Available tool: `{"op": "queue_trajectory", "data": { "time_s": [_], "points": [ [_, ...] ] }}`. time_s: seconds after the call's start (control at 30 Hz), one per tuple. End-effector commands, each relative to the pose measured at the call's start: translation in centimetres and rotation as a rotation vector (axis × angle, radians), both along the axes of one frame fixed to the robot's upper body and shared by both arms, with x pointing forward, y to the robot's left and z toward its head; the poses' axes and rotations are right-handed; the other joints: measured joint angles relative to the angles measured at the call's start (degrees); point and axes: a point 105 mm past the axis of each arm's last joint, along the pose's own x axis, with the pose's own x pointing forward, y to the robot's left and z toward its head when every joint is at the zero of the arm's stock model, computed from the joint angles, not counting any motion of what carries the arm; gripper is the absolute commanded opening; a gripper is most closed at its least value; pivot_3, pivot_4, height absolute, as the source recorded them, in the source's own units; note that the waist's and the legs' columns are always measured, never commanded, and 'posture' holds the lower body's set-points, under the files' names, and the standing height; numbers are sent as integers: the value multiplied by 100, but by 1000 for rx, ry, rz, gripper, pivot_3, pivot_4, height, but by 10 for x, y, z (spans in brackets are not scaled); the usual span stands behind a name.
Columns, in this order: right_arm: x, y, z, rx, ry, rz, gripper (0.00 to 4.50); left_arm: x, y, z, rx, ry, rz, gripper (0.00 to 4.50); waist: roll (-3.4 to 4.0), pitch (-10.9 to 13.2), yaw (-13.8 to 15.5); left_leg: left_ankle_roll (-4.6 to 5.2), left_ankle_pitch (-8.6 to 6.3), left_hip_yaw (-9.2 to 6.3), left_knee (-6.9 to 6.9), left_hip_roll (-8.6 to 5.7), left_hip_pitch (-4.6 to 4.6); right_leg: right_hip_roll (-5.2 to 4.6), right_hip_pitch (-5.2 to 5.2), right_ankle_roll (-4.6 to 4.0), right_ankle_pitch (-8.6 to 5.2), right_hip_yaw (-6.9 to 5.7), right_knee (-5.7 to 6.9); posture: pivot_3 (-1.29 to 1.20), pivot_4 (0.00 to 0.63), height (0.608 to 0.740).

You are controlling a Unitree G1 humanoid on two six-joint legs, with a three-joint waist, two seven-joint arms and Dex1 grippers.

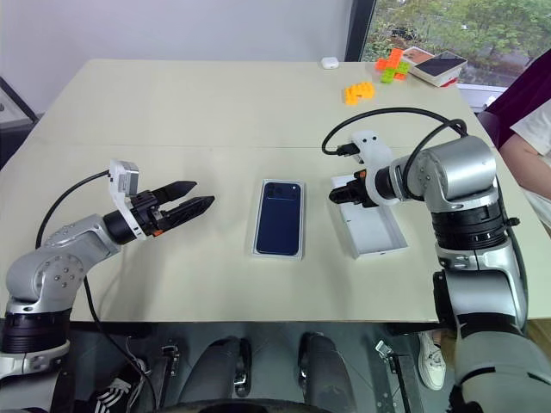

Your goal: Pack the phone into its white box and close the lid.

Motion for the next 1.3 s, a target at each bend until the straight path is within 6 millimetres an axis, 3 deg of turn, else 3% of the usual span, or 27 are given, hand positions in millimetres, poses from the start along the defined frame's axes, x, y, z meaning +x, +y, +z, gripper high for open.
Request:
{"op": "queue_trajectory", "data": {
  "time_s": [0.03,0.23,0.5,0.77,0.97,1.1,1.2,1.3],
  "points": [
    [-6,3,5,-35,-3,49,2821,-1,-1,12,-12,-42,-12,4500,-1,-1,0,0,0,-1,0,1,0,0,0,0,0,0,0,0,150,740],
    [-11,9,-8,-4,35,55,2821,-1,-2,11,-9,-40,-9,4500,-1,-1,1,0,0,0,0,1,-1,1,0,0,0,0,0,0,150,740],
    [-14,-5,-40,-60,85,-56,2821,-1,-4,11,-18,-29,-9,4500,-6,-4,14,1,0,0,1,1,-5,-1,-2,0,0,0,0,0,150,740],
    [-14,-1,-44,-62,80,-72,2821,0,-6,13,-25,-29,-6,4500,-6,-4,13,1,0,0,2,1,-5,0,-2,0,0,0,0,0,150,740],
    [-17,2,-49,-116,64,-61,70,2,-5,13,-28,-27,-1,4500,-7,-4,13,1,0,-2,2,2,-6,2,-2,0,0,0,-1,0,150,740],
    [-13,2,-45,-122,39,-84,70,3,-3,11,-24,-24,6,4500,-8,-5,13,2,0,-1,2,1,-6,1,-2,0,0,1,-1,0,150,740],
    [1,10,-32,38,16,-156,70,3,-2,11,-22,-28,10,4500,-12,-8,-21,2,0,0,4,2,-3,4,0,0,0,2,-1,0,150,740],
    [22,12,3,185,-98,-251,70,3,0,10,-22,-28,20,4500,-8,-5,-73,1,1,2,4,4,-2,7,-4,-3,3,4,4,0,150,740]
  ]
}}
